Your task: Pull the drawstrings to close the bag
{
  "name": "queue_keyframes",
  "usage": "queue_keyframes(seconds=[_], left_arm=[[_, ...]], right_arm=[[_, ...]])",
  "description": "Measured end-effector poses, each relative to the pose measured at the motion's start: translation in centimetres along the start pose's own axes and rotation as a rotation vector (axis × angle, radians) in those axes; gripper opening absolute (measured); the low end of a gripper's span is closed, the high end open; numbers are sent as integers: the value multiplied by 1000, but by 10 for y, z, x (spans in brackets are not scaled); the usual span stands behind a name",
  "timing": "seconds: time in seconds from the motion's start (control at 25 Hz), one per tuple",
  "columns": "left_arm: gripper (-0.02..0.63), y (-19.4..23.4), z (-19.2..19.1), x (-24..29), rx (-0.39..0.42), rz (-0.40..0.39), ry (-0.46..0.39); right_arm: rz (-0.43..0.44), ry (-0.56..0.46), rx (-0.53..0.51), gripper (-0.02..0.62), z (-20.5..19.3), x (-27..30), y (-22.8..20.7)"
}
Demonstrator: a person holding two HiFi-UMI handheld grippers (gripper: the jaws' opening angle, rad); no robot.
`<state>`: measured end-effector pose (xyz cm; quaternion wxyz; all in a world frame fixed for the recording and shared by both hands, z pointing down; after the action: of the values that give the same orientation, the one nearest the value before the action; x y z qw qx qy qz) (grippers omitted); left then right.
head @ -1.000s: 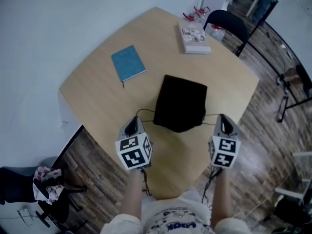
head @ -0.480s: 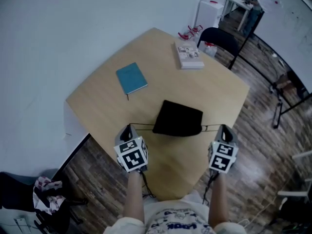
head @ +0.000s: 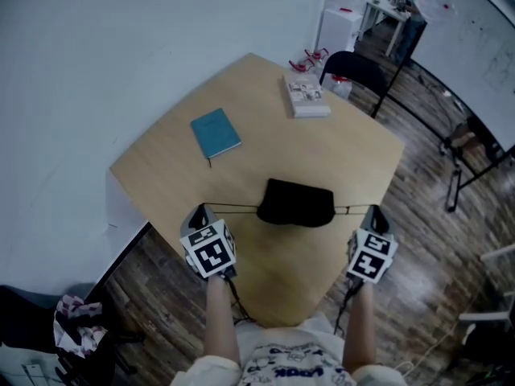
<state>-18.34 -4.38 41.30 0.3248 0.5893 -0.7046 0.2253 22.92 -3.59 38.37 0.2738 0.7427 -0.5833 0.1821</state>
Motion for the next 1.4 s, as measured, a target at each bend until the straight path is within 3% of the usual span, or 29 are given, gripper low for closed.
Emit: queue_keyframes(seconds=[0.48, 1.4], left_arm=[[3, 20, 6, -1, -29, 94, -16], [3, 45, 17, -2, -78, 124, -22]], right_arm=[[-51, -2, 77, 2, 5, -6, -9], [-120, -15, 146, 2, 11, 4, -26]])
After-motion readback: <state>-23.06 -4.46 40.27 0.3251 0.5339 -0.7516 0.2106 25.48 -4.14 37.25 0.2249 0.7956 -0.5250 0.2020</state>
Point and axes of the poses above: the fingertips, and each gripper's own axes: x forward along the fingers, y to its left, z out of its top, the point moved 8 cm from there along -x, backward along the fingers, and after that the axes turned 10 degrees about y, right-handed, at the moved point
